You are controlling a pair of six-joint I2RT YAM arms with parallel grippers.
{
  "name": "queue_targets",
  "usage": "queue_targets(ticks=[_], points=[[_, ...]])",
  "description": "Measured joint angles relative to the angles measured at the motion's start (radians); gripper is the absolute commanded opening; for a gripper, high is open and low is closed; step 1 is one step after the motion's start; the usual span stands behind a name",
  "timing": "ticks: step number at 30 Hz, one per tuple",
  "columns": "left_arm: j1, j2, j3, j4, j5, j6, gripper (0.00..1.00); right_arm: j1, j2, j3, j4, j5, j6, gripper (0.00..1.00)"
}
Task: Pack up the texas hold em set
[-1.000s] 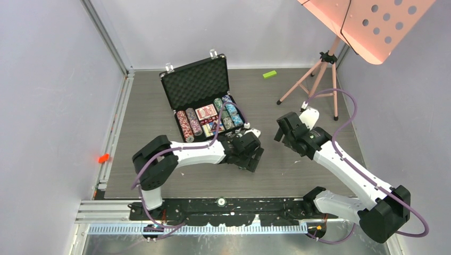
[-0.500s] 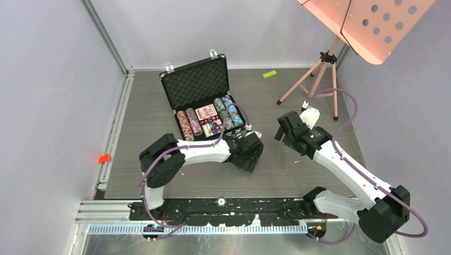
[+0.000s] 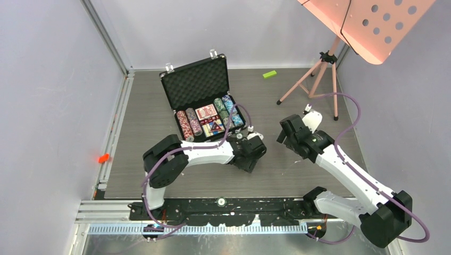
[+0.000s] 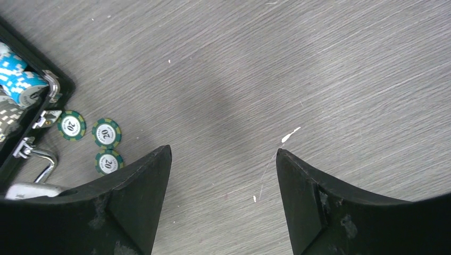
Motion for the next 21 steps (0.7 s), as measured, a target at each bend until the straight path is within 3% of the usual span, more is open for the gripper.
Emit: queue_targets(ticks=[10, 15, 21], points=[[-0.025, 0.018, 0.024, -0.016, -0.043, -0.014, 0.38, -0.006, -0.075, -0.016, -0.002, -0.002, 0.014, 0.75], [-0.026, 0.027, 0.041, -0.039, -0.049, -0.02, 0.35, -0.02, -0.057, -0.016, 0.003, -0.042, 0.006, 0.73], [-0.026, 0.024, 0.041, -0.043, -0.052, -0.005, 0.34, -0.081, 0.014, -0.042, 0.068, -0.219, -0.034, 0.68]])
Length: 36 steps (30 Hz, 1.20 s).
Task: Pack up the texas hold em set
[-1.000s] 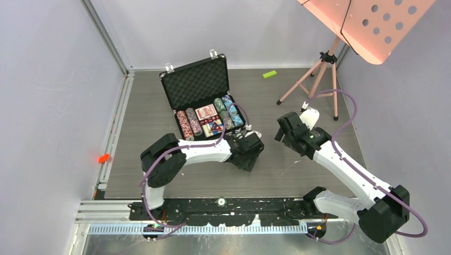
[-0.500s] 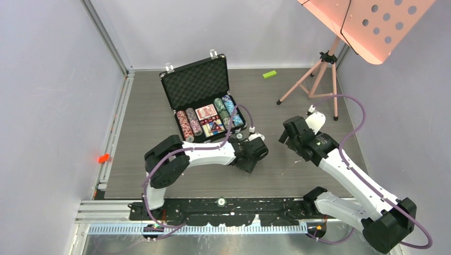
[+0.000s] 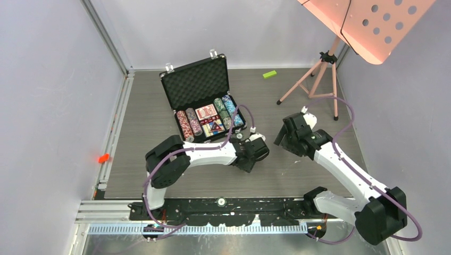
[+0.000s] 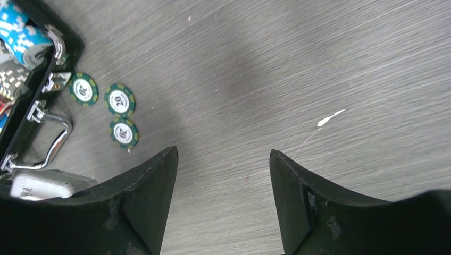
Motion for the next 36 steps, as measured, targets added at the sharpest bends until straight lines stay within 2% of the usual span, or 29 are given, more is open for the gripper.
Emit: queue_targets(ticks=[8, 14, 15, 17, 19, 21, 23, 27, 36], points=[[0.068, -0.07, -0.071, -0.003, 0.051, 0.071, 0.33, -0.099, 0.084, -0.087, 0.139, -0.34, -0.04, 0.65], [0.101, -0.141, -0.117, 0.017, 0.097, 0.119, 0.34, -0.116, 0.156, -0.128, 0.243, -0.544, -0.039, 0.63], [0.102, -0.151, -0.13, 0.033, 0.106, 0.124, 0.41, -0.117, 0.168, -0.13, 0.259, -0.571, -0.037, 0.63], [0.109, -0.167, -0.154, 0.048, 0.125, 0.138, 0.62, -0.117, 0.192, -0.13, 0.285, -0.61, -0.031, 0.62], [0.113, -0.169, -0.163, 0.048, 0.135, 0.148, 0.77, -0.117, 0.21, -0.13, 0.303, -0.634, -0.027, 0.62], [0.119, -0.169, -0.164, 0.041, 0.138, 0.146, 0.83, -0.117, 0.22, -0.13, 0.309, -0.647, -0.027, 0.62], [0.121, -0.169, -0.164, 0.034, 0.137, 0.143, 0.84, -0.117, 0.22, -0.13, 0.309, -0.648, -0.027, 0.62], [0.126, -0.169, -0.164, 0.027, 0.137, 0.142, 0.73, -0.117, 0.22, -0.13, 0.309, -0.647, -0.027, 0.61], [0.142, -0.113, -0.145, 0.028, 0.155, 0.144, 0.7, -0.117, 0.196, -0.129, 0.294, -0.624, -0.028, 0.61]])
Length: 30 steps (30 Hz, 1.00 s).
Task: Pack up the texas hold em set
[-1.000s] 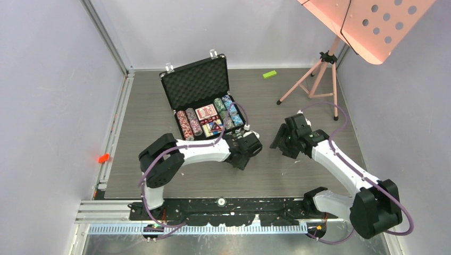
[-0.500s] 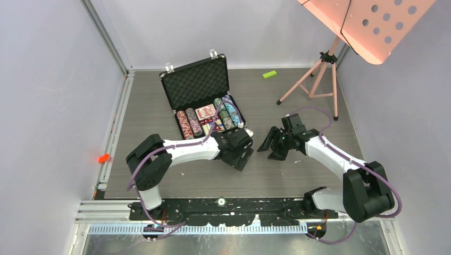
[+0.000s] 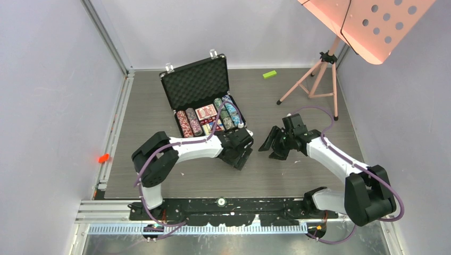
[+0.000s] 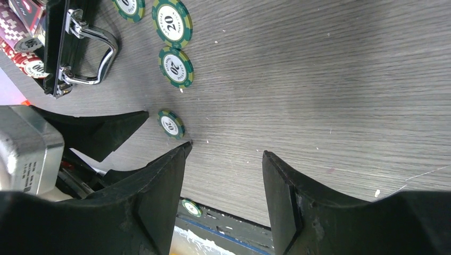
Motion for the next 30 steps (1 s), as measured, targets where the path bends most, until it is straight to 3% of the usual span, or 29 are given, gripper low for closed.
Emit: queue_targets(ticks=[5, 10, 14, 20, 27, 30], points=[[0.0, 0.011, 0.012, -0.007, -0.003, 0.0, 0.62, 0.0, -0.02, 0.0, -0.009, 0.015, 0.0, 0.6], [-0.001, 0.023, 0.024, -0.013, -0.015, -0.001, 0.41, 0.0, -0.02, 0.0, -0.016, 0.021, 0.0, 0.6], [-0.001, 0.03, 0.032, -0.016, -0.013, 0.0, 0.36, 0.0, -0.02, 0.0, -0.017, 0.024, -0.001, 0.6], [0.024, 0.015, 0.011, 0.009, 0.02, 0.002, 0.35, 0.0, -0.016, 0.003, -0.016, 0.022, -0.009, 0.59], [0.126, -0.058, -0.106, 0.146, 0.21, 0.002, 0.35, 0.0, 0.027, 0.003, 0.026, -0.029, -0.004, 0.58], [0.164, -0.07, -0.137, 0.192, 0.291, 0.004, 0.51, 0.0, 0.059, 0.003, 0.065, -0.058, 0.006, 0.58]])
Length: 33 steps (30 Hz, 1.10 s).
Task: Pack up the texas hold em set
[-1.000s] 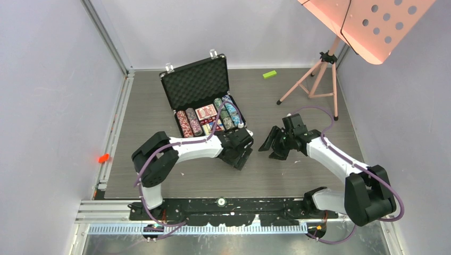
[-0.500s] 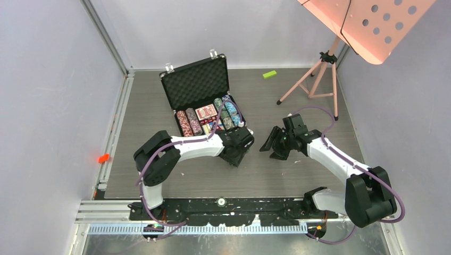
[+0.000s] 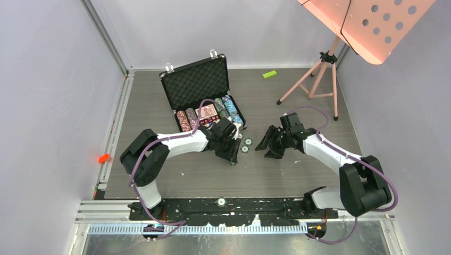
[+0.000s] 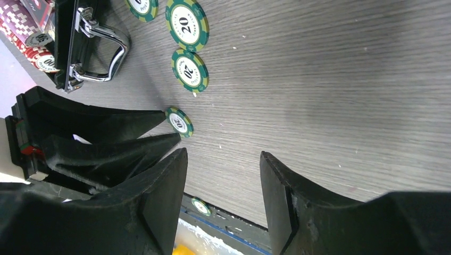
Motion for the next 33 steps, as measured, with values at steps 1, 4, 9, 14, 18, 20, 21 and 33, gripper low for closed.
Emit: queue_targets(ticks=[1, 4, 9, 14, 18, 20, 21, 33], points=[[0.008, 0.0, -0.002, 0.006, 0.022, -0.003, 0.58, 0.0, 0.011, 0.0, 0.011, -0.008, 0.005, 0.58], [0.01, -0.006, -0.002, 0.024, 0.051, -0.003, 0.81, 0.0, 0.035, 0.0, 0.031, -0.021, 0.016, 0.58], [-0.03, -0.023, 0.001, 0.019, -0.026, 0.02, 0.86, 0.0, 0.037, 0.0, 0.039, -0.021, 0.019, 0.58], [-0.102, 0.015, 0.058, -0.062, -0.185, 0.037, 0.83, 0.0, 0.028, 0.0, 0.037, -0.011, 0.021, 0.57], [-0.151, 0.059, 0.105, -0.113, -0.296, 0.048, 0.78, 0.0, -0.031, -0.001, 0.022, 0.027, 0.026, 0.57], [-0.165, 0.069, 0.115, -0.122, -0.322, 0.048, 0.73, 0.0, -0.078, -0.002, 0.009, 0.056, 0.029, 0.56], [-0.167, 0.071, 0.116, -0.123, -0.325, 0.044, 0.7, 0.0, -0.1, -0.002, 0.002, 0.068, 0.03, 0.56], [-0.172, 0.097, 0.148, -0.135, -0.327, 0.021, 0.35, -0.002, -0.161, -0.002, -0.043, 0.129, 0.034, 0.52]])
